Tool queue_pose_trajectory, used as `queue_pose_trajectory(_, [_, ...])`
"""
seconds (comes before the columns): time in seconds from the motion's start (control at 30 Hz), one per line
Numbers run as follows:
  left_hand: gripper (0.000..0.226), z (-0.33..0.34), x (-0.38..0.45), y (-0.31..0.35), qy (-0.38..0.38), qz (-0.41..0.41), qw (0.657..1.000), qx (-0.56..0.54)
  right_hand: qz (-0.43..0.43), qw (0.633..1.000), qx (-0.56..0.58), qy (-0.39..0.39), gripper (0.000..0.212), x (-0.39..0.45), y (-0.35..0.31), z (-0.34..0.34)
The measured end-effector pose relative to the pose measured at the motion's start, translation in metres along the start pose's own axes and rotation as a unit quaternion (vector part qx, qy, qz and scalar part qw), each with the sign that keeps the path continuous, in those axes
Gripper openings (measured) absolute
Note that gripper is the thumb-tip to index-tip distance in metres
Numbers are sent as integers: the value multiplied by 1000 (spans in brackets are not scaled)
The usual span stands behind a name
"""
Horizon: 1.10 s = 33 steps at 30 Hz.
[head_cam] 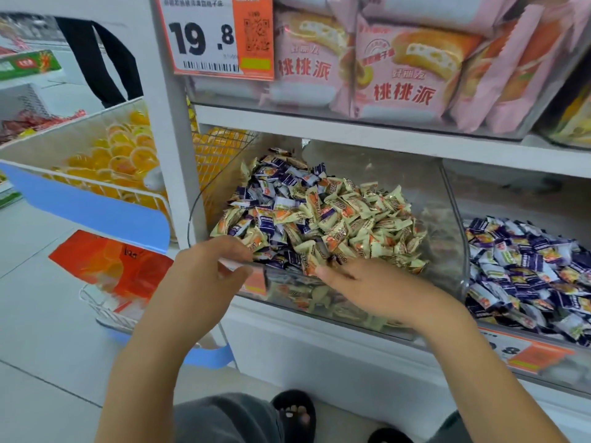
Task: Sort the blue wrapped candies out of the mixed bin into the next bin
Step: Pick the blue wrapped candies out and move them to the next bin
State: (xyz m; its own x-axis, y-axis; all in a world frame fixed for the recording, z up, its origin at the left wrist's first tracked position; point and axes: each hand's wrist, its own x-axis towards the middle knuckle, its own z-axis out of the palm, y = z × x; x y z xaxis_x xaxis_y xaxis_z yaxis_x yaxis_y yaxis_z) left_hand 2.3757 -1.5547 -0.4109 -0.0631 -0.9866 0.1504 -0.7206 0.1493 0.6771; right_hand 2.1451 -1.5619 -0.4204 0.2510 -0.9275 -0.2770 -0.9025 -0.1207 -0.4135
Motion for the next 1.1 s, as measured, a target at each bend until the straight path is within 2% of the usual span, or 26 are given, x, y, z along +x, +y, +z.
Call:
queue_pose_trajectory(0.07, [11, 0, -1, 0, -7, 4, 1000, 1, -5, 999, 12, -31, 82, -2, 4, -5])
queue_pose_trajectory(0.23, [11, 3, -6, 1, -19, 6, 1000, 2, -68, 994, 91, 3, 27, 1, 15, -1])
queue_pose_trajectory(0.33, [11, 5, -6, 3, -32, 4, 999, 3, -87, 983, 162, 14, 26, 1, 10, -6])
queue_pose_trajectory(0.43, [11, 7, -7, 5, -30, -4, 1000, -5, -101, 962, 225, 120, 13, 3, 2, -14])
queue_pose_trajectory(0.5, [11, 8, -8, 8, -30, -8, 999, -12, -99, 949, 222, 200, 7, 10, -4, -15])
queue_pose_trajectory(0.53, [11, 8, -9, 9, -32, -8, 999, -15, -94, 956, 191, 203, 14, 14, -8, -14])
queue_pose_trajectory(0.63, [12, 10, -9, 13, -36, -4, 999, -21, -26, 993, 55, 103, 51, 31, -13, -5])
queue_pose_trajectory(0.7, [13, 12, -9, 14, -42, -1, 999, -22, 17, 996, 37, 82, 49, 36, -11, -1])
queue_pose_trajectory(0.77, [12, 13, -8, 15, -46, -3, 999, -24, 15, 992, 38, 122, 33, 33, -8, -2])
queue_pose_trajectory(0.83, [12, 13, -8, 15, -49, -6, 998, -25, 12, 977, 74, 201, 27, 25, -3, -8])
queue_pose_trajectory(0.9, [12, 13, -8, 16, -48, -3, 999, -23, 47, 947, 89, 305, 37, 16, 4, -23])
queue_pose_trajectory(0.93, [12, 13, -8, 16, -46, -2, 999, -22, 81, 939, 71, 328, 46, 12, 10, -28])
queue_pose_trajectory(1.0, [12, 14, -8, 18, -45, 2, 999, -18, 149, 932, 13, 330, 62, 7, 20, -33])
queue_pose_trajectory(1.03, [12, 15, -9, 19, -47, 2, 999, -15, 151, 929, -1, 339, 62, 5, 20, -32])
queue_pose_trajectory(1.1, [12, 16, -8, 20, -49, 2, 999, -15, 72, 929, 8, 363, 37, 5, 12, -28])
